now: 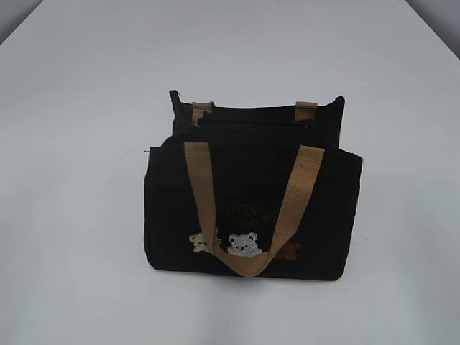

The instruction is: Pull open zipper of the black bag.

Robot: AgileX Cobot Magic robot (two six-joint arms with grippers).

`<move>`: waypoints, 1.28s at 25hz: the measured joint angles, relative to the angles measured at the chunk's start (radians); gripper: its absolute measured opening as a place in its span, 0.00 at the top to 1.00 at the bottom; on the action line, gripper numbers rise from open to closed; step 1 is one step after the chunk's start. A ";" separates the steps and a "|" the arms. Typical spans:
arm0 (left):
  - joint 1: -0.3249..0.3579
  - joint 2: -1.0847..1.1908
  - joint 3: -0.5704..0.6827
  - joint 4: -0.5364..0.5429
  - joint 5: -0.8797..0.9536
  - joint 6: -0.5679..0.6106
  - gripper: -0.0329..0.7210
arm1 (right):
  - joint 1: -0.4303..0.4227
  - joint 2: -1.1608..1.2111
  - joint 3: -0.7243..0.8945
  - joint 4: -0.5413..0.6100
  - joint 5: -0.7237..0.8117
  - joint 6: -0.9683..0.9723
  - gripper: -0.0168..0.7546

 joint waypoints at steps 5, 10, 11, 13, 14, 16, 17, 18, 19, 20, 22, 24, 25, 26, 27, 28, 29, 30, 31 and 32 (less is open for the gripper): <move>0.000 -0.336 0.123 0.008 0.001 -0.001 0.44 | 0.000 -0.319 0.114 -0.005 0.003 0.000 0.35; 0.000 -0.379 0.144 0.008 -0.016 -0.001 0.44 | 0.000 -0.491 0.135 -0.007 -0.026 0.000 0.35; 0.000 -0.366 0.150 0.008 -0.032 -0.001 0.44 | 0.000 -0.506 0.139 -0.007 -0.040 0.000 0.35; 0.000 -0.350 0.168 0.008 -0.071 -0.001 0.44 | 0.000 -0.513 0.158 -0.007 -0.084 0.000 0.35; 0.000 -0.347 0.174 0.008 -0.080 -0.001 0.45 | 0.000 -0.514 0.167 -0.007 -0.099 0.000 0.35; 0.000 -0.341 0.178 0.008 -0.086 -0.001 0.45 | 0.000 -0.514 0.171 -0.007 -0.107 0.000 0.35; 0.000 -0.341 0.178 0.008 -0.090 -0.001 0.45 | 0.000 -0.514 0.171 -0.007 -0.111 0.000 0.35; 0.000 -0.341 0.178 0.008 -0.093 -0.001 0.45 | 0.000 -0.514 0.171 -0.007 -0.112 0.000 0.35; 0.000 -0.341 0.178 0.008 -0.095 -0.001 0.45 | 0.000 -0.514 0.171 -0.003 -0.113 0.000 0.35; 0.000 -0.341 0.178 0.008 -0.097 -0.001 0.46 | 0.000 -0.514 0.171 0.002 -0.113 0.000 0.35; 0.000 -0.341 0.178 0.008 -0.097 -0.001 0.47 | 0.000 -0.514 0.171 0.016 -0.113 0.000 0.35; 0.000 -0.341 0.178 0.008 -0.097 -0.001 0.49 | 0.000 -0.514 0.171 0.035 -0.114 0.000 0.35; 0.000 -0.341 0.178 0.008 -0.098 -0.001 0.50 | 0.000 -0.514 0.171 0.044 -0.115 0.000 0.35; 0.000 -0.341 0.178 0.008 -0.098 -0.001 0.51 | 0.000 -0.514 0.171 0.053 -0.116 0.000 0.35; 0.000 -0.341 0.178 0.007 -0.098 -0.001 0.52 | 0.000 -0.514 0.171 0.060 -0.118 0.000 0.35; 0.000 -0.341 0.178 0.007 -0.098 -0.001 0.53 | 0.000 -0.514 0.171 0.067 -0.120 0.000 0.35; 0.000 -0.341 0.178 0.007 -0.099 -0.001 0.54 | 0.000 -0.514 0.171 0.074 -0.120 0.000 0.35; 0.000 -0.341 0.178 0.007 -0.099 -0.001 0.54 | 0.000 -0.514 0.171 0.083 -0.120 0.000 0.35; 0.001 -0.341 0.178 0.007 -0.099 -0.001 0.55 | 0.000 -0.514 0.171 0.089 -0.120 0.000 0.35; 0.001 -0.341 0.178 0.007 -0.100 -0.001 0.56 | -0.002 -0.514 0.171 0.095 -0.120 0.000 0.35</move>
